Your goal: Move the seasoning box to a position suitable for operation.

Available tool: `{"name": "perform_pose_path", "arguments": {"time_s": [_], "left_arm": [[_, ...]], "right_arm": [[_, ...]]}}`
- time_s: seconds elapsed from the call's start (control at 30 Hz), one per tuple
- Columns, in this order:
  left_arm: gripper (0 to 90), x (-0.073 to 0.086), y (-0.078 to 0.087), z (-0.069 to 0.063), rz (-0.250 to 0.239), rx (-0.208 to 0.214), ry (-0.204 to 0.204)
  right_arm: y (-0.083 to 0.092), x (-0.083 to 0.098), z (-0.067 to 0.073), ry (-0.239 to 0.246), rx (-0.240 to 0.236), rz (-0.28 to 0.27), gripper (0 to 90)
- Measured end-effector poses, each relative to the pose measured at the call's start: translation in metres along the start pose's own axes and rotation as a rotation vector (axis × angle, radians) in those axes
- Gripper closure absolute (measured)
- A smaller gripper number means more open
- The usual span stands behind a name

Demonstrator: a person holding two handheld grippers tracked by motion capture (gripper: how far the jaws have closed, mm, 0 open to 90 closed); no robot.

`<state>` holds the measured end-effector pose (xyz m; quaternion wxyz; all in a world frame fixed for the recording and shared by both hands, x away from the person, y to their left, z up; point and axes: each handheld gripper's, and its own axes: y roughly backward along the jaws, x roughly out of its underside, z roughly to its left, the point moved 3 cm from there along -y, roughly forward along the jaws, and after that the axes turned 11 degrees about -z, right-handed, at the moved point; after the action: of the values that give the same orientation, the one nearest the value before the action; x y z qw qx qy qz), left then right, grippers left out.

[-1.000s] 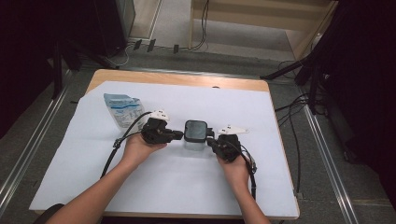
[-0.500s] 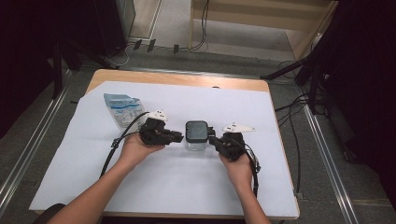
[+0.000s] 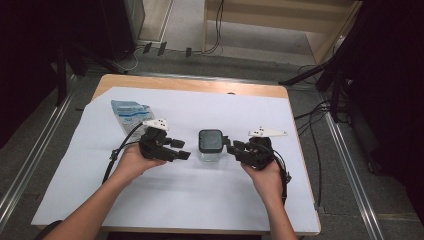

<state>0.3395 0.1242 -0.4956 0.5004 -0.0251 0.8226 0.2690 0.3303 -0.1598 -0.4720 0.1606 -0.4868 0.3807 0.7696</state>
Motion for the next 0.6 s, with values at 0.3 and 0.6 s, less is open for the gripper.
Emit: {"name": "perform_pose_path", "arguments": {"time_s": [0.3,0.6], "left_arm": [[24.0,-0.007,-0.006,0.002,-0.091,0.045,-0.014],[20.5,-0.010,-0.018,0.004,0.005,0.024,-0.072]], "right_arm": [[-0.001,0.011,-0.011,0.037,-0.020,0.041,60.3],[-0.004,0.025,-0.017,0.041,-0.054,0.072,58.1]]}}
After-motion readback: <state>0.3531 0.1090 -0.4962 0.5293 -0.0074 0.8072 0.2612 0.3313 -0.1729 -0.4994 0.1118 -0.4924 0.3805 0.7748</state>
